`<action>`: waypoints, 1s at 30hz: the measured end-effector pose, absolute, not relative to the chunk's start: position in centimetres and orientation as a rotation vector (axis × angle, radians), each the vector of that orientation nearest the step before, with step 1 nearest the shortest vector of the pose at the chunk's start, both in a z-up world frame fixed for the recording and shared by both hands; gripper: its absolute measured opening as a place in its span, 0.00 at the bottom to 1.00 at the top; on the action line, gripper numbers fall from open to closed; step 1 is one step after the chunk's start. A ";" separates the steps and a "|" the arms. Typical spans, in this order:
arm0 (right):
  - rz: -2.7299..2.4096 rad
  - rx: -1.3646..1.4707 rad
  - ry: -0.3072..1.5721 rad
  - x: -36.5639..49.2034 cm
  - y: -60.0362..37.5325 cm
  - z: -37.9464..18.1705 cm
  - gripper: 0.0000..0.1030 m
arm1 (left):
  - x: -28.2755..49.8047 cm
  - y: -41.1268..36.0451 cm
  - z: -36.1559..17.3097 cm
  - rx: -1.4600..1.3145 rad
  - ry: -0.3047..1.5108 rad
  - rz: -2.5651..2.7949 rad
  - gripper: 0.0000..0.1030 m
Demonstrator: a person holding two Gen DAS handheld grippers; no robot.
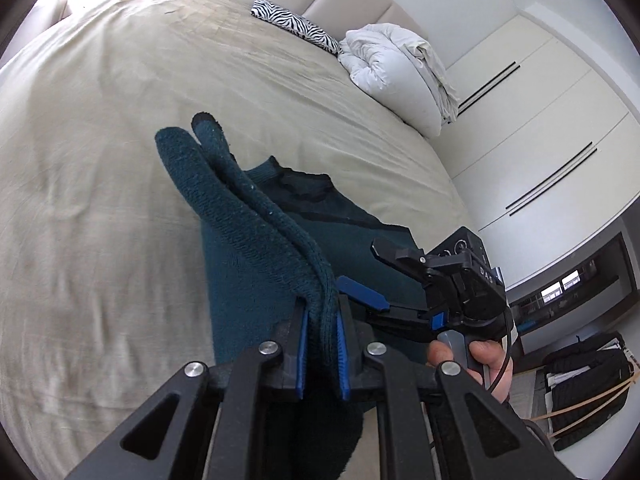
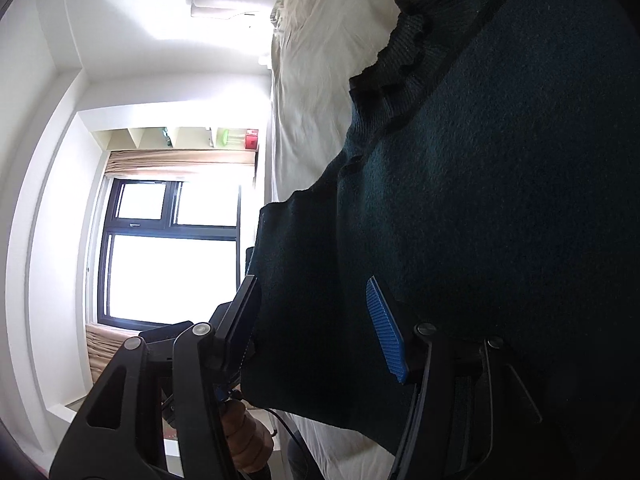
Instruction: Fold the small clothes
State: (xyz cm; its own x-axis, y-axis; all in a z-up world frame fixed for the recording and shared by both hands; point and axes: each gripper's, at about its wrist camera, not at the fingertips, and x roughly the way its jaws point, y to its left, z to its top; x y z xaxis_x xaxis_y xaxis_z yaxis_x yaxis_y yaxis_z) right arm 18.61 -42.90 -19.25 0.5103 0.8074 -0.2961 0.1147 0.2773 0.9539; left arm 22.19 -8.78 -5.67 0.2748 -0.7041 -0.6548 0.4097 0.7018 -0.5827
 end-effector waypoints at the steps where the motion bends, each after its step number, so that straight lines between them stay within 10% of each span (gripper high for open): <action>1: 0.583 1.233 0.940 18.5 -43.8 -19.2 0.58 | 21.9 -10.5 -5.8 -0.302 1.049 -0.778 0.13; 10: 0.610 1.312 0.905 17.9 -51.8 -19.9 0.64 | 20.9 -19.6 -11.2 -0.221 1.098 -0.780 0.15; 17: 0.613 1.239 0.975 18.5 -50.1 -20.1 0.64 | 19.1 -18.9 -10.2 -0.180 1.026 -0.834 0.44; 30: 0.531 1.086 1.124 19.6 -46.6 -19.0 0.62 | 14.3 -9.4 -8.1 -0.187 0.877 -0.787 0.45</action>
State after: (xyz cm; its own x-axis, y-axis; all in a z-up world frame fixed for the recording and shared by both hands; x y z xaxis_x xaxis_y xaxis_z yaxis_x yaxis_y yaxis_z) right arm 19.60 -46.55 -19.00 0.3877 0.8044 -0.4502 0.1634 0.4206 0.8924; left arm 14.34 -9.40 -8.15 0.3841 -0.6859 -0.6181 0.5407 0.7097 -0.4516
